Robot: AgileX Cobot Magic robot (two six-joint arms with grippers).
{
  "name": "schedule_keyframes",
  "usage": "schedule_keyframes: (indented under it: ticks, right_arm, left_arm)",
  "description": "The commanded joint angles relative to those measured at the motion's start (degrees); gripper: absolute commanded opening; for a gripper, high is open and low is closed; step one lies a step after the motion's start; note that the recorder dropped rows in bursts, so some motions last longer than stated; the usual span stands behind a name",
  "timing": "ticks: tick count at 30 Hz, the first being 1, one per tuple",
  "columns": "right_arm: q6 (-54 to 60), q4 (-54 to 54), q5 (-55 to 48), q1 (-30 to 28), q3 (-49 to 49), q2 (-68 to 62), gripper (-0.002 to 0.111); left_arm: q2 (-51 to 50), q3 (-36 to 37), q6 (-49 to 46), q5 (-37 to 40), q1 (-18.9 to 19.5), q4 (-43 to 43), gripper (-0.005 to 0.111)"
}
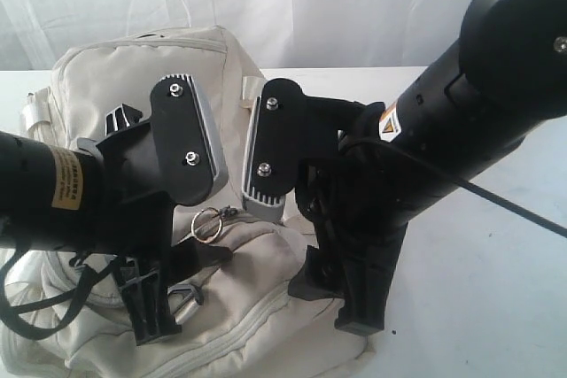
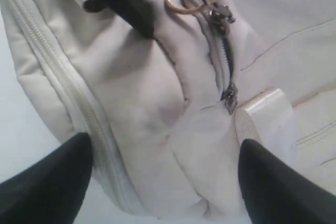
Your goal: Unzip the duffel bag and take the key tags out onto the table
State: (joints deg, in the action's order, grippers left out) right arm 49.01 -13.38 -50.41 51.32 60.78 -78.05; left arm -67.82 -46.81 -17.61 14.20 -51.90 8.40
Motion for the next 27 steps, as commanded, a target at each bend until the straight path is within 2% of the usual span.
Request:
schedule_keyframes:
  ticks: [1, 5, 10, 17, 20, 23, 24, 27]
  right_arm:
    - [-0.1, -0.3, 0.4, 0.2, -0.3, 0.1, 0.072]
    - [-0.2, -0.3, 0.4, 0.2, -0.3, 0.1, 0.072]
    - [-0.4, -0.3, 0.4, 0.2, -0.3, 0.1, 0.072]
    - [-0.4, -0.3, 0.4, 0.2, -0.3, 0.1, 0.072]
    - [-0.4, -0.3, 0.4, 0.2, -0.3, 0.1, 0.072]
    - [-0.4, -0.3, 0.7, 0.2, -0.3, 0.1, 0.072]
    - [-0.4, -0.3, 0.7, 0.2, -0.3, 0.1, 0.072]
    - [-0.4, -0.3, 0.9, 0.2, -0.3, 0.1, 0.072]
  left_arm:
    - [0.2, 0.0, -0.1, 1.1, -0.4, -0.8, 0.06]
    - [0.2, 0.0, -0.1, 2.4, -0.4, -0.8, 0.058]
    - [0.2, 0.0, -0.1, 3.0, -0.4, -0.8, 0.048]
    - [0.2, 0.0, -0.1, 3.0, -0.4, -0.8, 0.048]
    - [0.2, 0.0, 0.0, 3.0, -0.4, -0.8, 0.056]
    - [0.2, 0.0, 1.6, 1.6, -0.4, -1.3, 0.078]
    - [0.2, 0.0, 2.2, 0.8, -0.4, -1.3, 0.081]
    - [-0.6, 0.0, 2.6, -0.1, -0.4, -1.3, 0.08]
